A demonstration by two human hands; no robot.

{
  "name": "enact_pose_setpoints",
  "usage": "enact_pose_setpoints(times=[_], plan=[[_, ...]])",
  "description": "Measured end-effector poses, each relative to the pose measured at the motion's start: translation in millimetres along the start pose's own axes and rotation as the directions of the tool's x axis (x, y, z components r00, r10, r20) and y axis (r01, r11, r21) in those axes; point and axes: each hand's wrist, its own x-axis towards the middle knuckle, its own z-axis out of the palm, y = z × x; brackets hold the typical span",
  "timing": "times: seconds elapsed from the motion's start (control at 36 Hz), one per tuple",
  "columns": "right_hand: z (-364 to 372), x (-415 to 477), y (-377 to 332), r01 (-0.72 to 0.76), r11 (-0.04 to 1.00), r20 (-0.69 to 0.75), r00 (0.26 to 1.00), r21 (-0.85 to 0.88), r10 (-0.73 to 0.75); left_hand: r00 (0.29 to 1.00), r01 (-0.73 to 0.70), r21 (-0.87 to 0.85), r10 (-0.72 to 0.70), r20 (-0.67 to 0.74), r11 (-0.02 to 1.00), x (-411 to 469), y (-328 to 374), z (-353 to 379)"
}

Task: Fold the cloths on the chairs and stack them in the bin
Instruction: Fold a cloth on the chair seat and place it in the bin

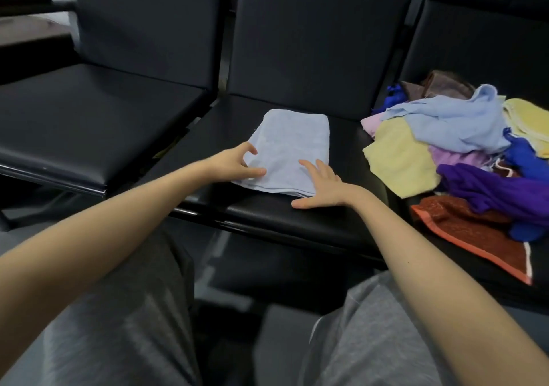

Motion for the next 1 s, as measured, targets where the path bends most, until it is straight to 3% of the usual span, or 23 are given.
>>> enact_pose_setpoints(times=[0.19,0.28,0.42,0.5,0.56,0.69,0.81,0.89,0.94,1.0], plan=[[0,-4,-2,0.003,1.0,-0.033,0.999,-0.001,-0.003,0.948,-0.001,-0.143,-0.045,-0.315,0.99,9,7,7],[0,-7,-1,0.032,0.999,-0.036,0.999,0.014,-0.031,0.952,0.037,-0.026,-0.043,-0.304,0.999,13,-2,4],[-9,-13,-1,0.145,0.985,-0.063,0.988,0.095,-0.139,0.942,-0.04,0.207,0.106,-0.318,0.977,21,-11,-5],[-20,-19,4,0.14,0.984,0.098,0.984,0.111,-0.151,0.975,-0.08,0.399,0.154,-0.158,0.914,22,-22,-11],[-22,-18,9,0.131,0.986,0.148,0.978,0.1,-0.145,0.988,-0.133,0.433,0.155,-0.016,0.892,21,-29,-14],[-13,-9,15,0.152,0.966,-0.087,0.987,0.207,-0.137,0.98,-0.195,0.26,0.176,0.094,0.946,15,-22,-9],[-10,0,19,0.211,0.951,-0.23,0.96,0.228,-0.157,0.944,-0.304,0.446,0.328,0.023,0.842,13,-16,-2],[-19,1,24,0.281,0.94,-0.229,0.945,0.194,-0.235,0.903,-0.416,0.306,0.43,0.025,0.856,12,-14,-1],[-28,-7,25,0.28,0.878,-0.196,0.956,0.389,-0.219,0.929,-0.369,0.168,0.356,0.102,0.914,10,-10,-1],[-36,-15,28,0.219,0.831,-0.052,0.973,0.511,-0.225,0.936,-0.303,0.083,0.28,0.214,0.949,6,-4,-5]])
